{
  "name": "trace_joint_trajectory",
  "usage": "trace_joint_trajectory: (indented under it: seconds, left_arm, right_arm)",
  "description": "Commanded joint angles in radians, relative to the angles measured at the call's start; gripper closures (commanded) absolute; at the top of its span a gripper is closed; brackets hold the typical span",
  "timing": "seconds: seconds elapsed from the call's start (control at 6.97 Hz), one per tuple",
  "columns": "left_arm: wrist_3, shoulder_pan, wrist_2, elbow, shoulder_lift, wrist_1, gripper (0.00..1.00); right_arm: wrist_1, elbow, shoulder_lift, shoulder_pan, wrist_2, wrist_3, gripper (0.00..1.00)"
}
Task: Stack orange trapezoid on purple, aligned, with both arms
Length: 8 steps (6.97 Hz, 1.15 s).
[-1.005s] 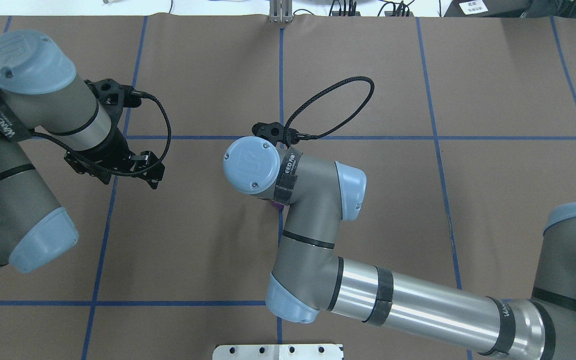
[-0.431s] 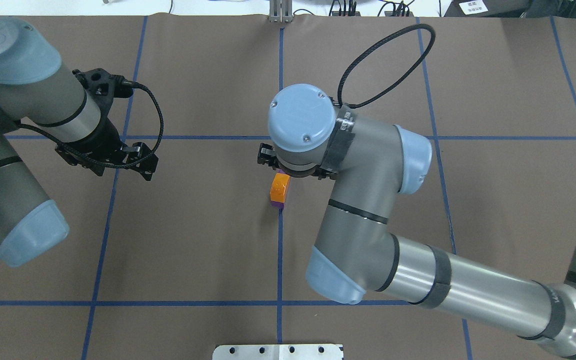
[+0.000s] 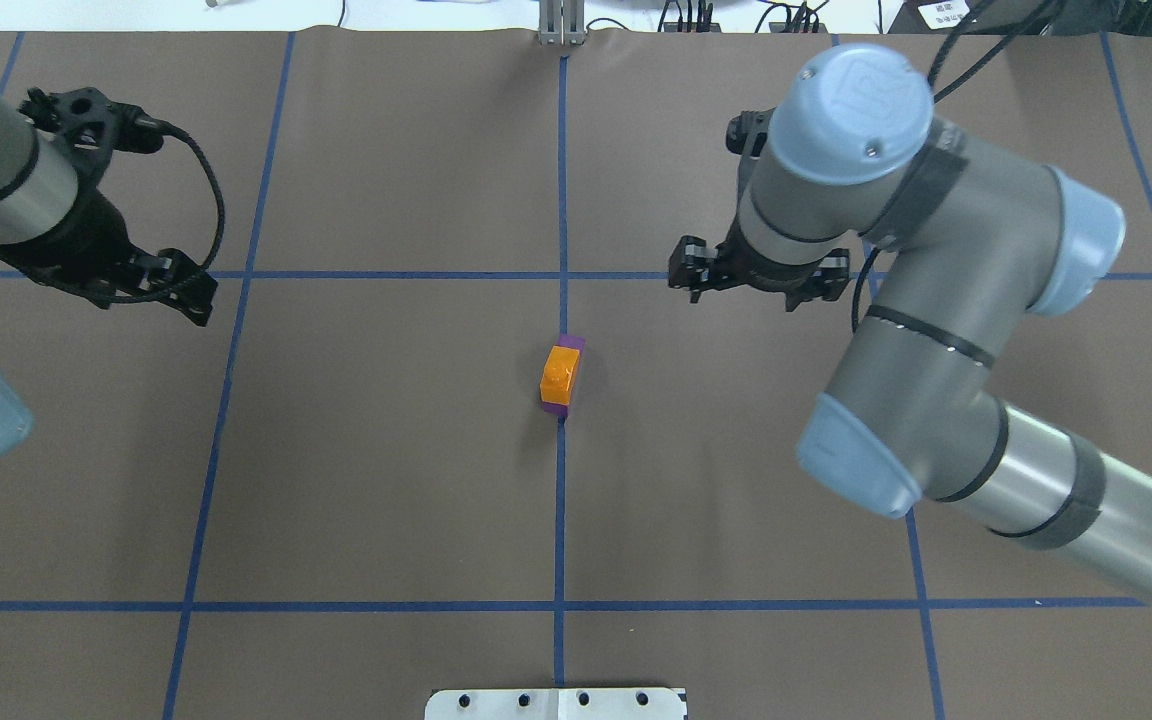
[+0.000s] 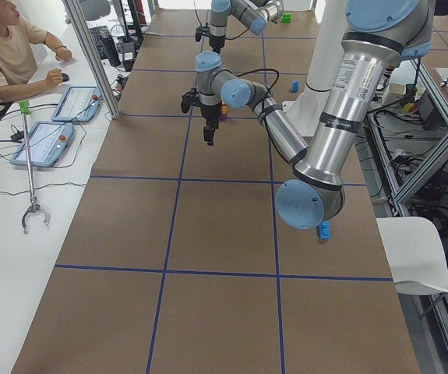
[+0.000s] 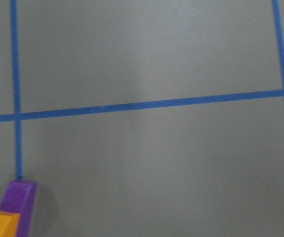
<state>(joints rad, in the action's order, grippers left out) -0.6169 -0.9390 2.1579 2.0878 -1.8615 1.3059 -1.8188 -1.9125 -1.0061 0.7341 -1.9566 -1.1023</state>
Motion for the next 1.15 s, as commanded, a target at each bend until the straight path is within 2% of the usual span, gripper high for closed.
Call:
trace_joint_trajectory:
  seconds: [0.0,0.14,0.29,0.43,0.72,0.86,1.0]
  left_arm:
    - [0.252,-0.180,0.101,-0.006,0.123,0.010,0.00]
    - [0.382,-0.275,0.159,-0.043,0.155,0.010,0.00]
    - [0.479,-0.350,0.169,-0.076,0.195,0.010,0.00]
    - [0.605,-0.425,0.171,-0.131,0.211,0.009,0.00]
    - [0.884,-0.583,0.212,-0.311,0.211,0.010,0.00]
    - [0.904,-0.612,0.209,-0.334,0.211,0.006,0.00]
    - [0.890,-0.616,0.204,-0.336,0.211,-0.002,0.00]
  right_arm:
    - [0.003,-0.048,-0.191,0.211,-0.153,0.331,0.00]
    - [0.003,-0.045,-0.265,0.328,-0.216,0.502,0.00]
    - [0.001,-0.034,-0.337,0.431,-0.275,0.671,0.00]
    - [0.001,-0.005,-0.386,0.523,-0.300,0.828,0.00]
    - [0.001,0.041,-0.469,0.660,-0.306,1.051,0.00]
    - [-0.001,0.093,-0.486,0.703,-0.318,1.137,0.00]
    - [0.001,0.116,-0.506,0.717,-0.318,1.145,0.00]
